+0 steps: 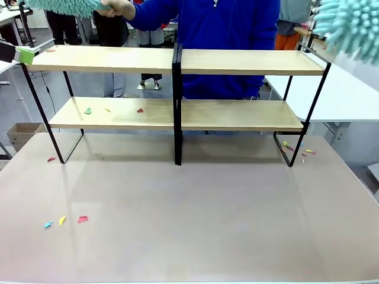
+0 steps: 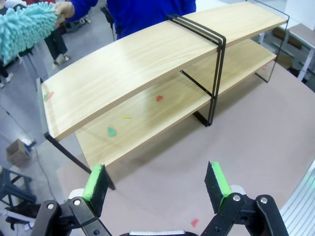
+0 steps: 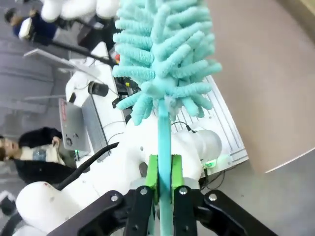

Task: Clean the shelves.
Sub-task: Clean another randomly selected level of the Shelf with the Duster, then place the Duster on the table.

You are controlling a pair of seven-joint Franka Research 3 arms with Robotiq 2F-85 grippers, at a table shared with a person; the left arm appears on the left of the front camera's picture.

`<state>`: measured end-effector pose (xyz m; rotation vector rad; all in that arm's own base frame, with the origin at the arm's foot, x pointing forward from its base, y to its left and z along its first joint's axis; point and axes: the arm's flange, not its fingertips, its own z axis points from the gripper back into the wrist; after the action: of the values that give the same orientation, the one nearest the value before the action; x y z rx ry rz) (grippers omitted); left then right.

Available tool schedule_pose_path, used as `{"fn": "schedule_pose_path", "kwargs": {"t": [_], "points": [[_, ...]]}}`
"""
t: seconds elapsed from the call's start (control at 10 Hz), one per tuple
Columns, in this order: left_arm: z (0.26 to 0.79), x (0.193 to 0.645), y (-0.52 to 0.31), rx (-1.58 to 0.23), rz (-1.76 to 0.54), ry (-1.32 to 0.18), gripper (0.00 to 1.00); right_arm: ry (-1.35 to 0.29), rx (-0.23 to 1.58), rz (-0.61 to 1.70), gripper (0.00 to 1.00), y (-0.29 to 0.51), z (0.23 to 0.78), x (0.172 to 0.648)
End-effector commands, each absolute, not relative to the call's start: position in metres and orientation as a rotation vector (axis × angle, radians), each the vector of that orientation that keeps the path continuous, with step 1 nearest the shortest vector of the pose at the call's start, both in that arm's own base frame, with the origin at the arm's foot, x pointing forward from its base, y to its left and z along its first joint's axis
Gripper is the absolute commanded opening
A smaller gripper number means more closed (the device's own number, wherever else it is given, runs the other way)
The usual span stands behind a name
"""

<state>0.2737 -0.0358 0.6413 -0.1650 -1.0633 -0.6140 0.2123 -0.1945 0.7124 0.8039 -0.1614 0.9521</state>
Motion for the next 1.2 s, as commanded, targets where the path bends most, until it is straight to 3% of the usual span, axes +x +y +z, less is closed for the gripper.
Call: {"fn": "schedule_pose_path", "kwargs": {"t": [0.0, 1.1], "points": [[0.6402, 0.2738, -0.0354, -0.161, -0.614, -1.061, 1.00, -0.140, 0.773, 0.886, 0.12, -0.1811, 0.7235, 0.2134], [0.6402, 0.2738, -0.0354, -0.161, -0.614, -1.061, 1.00, -0.140, 0.773, 0.886, 0.12, -0.1811, 0.7235, 0.2134]]}}
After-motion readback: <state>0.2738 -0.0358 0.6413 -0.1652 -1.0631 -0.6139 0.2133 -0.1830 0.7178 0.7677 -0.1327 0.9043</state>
